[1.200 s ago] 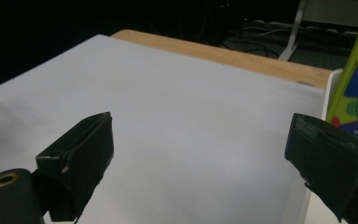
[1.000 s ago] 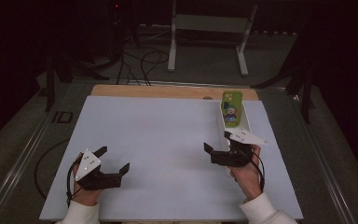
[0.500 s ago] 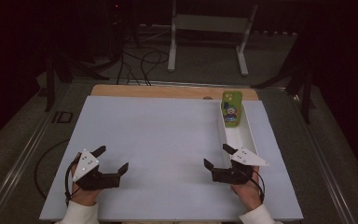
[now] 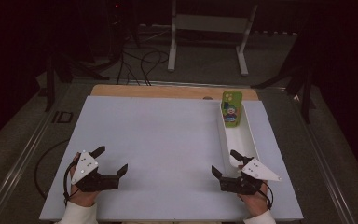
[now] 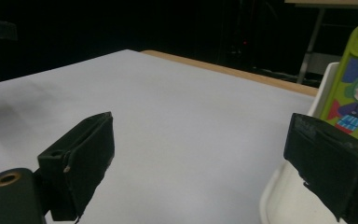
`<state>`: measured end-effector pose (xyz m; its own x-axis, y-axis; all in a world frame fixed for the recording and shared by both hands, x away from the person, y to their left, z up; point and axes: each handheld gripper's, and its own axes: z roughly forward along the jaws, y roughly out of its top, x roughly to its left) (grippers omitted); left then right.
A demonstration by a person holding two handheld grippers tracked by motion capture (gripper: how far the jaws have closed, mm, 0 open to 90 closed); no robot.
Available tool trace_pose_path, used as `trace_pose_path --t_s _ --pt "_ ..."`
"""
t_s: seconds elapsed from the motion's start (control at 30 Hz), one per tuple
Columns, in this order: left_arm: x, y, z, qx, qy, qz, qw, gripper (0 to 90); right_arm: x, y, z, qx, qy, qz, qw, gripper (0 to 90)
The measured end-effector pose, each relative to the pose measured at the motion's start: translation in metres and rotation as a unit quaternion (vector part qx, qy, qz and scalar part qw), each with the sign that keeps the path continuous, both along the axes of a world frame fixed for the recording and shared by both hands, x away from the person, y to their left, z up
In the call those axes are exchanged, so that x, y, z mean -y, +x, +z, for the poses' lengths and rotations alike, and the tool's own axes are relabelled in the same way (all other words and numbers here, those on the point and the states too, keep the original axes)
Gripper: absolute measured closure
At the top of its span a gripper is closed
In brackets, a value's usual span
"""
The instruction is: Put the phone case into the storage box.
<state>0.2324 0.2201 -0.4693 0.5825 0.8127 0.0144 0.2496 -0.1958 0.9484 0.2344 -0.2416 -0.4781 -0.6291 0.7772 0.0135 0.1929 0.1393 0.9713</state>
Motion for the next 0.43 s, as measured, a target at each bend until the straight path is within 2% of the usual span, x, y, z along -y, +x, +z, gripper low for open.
trace_pose_path --t_s 0.2,0.43 --pt "-0.0011 -0.0012 0.0005 0.008 0.006 0.002 0.9999 0.0 0.0071 -0.0052 -0.0039 0.004 -0.005 -0.007 1.0 8.3" --pt "-0.0024 0.0 -0.0017 0.004 0.014 0.005 0.9999 0.0 0.0095 -0.0042 -0.0044 0.006 -0.004 -0.009 0.9999 8.3"
